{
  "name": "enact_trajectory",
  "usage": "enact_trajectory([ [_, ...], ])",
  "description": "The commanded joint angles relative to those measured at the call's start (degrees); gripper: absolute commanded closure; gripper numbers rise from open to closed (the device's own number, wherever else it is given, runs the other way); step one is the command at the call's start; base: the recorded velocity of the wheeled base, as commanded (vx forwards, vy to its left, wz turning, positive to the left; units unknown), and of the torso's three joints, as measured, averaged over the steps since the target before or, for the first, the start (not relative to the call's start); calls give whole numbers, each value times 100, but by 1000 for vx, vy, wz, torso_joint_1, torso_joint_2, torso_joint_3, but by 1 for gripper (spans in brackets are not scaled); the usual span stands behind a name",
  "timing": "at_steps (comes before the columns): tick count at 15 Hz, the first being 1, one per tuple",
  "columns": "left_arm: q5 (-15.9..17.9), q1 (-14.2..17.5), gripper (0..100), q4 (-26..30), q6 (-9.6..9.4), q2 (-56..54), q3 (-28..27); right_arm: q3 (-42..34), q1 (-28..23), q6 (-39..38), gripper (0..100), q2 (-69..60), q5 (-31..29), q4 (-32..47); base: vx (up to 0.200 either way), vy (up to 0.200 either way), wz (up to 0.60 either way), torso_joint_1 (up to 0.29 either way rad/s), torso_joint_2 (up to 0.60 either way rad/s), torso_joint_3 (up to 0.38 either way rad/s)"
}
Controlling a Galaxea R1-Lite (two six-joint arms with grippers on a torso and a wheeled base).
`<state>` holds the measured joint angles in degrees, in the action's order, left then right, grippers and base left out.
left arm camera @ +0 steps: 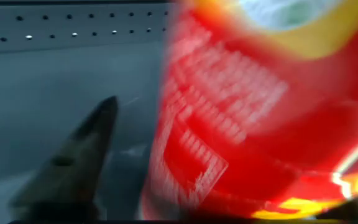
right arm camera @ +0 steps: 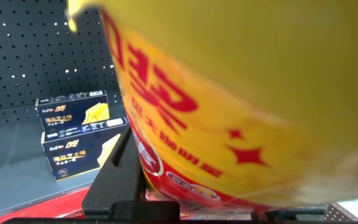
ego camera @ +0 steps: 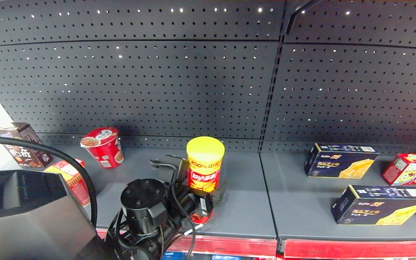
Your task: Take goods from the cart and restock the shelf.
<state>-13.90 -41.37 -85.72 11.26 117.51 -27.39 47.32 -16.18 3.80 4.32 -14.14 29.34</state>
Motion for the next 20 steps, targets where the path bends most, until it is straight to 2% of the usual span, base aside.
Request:
enact_trajectory([
  [1, 1, -37, 0, -50, -1, -8, -38, 5, 1, 6, 100, 8, -1, 1, 0, 0, 0, 0, 0, 0],
  [10, -8, -81, 0, -32, 25, -360, 67, 22, 1, 6, 100, 8, 8, -8, 0, 0, 0, 0, 0, 0],
  [18, 10, -81, 0, -32, -10, -1221, 858, 58, 1, 42, 100, 8, 17, 1, 0, 0, 0, 0, 0, 0],
  [20, 27, -81, 0, -32, -28, -1573, 1192, 93, 1, 59, 100, 8, 113, 1, 0, 0, 0, 0, 0, 0],
])
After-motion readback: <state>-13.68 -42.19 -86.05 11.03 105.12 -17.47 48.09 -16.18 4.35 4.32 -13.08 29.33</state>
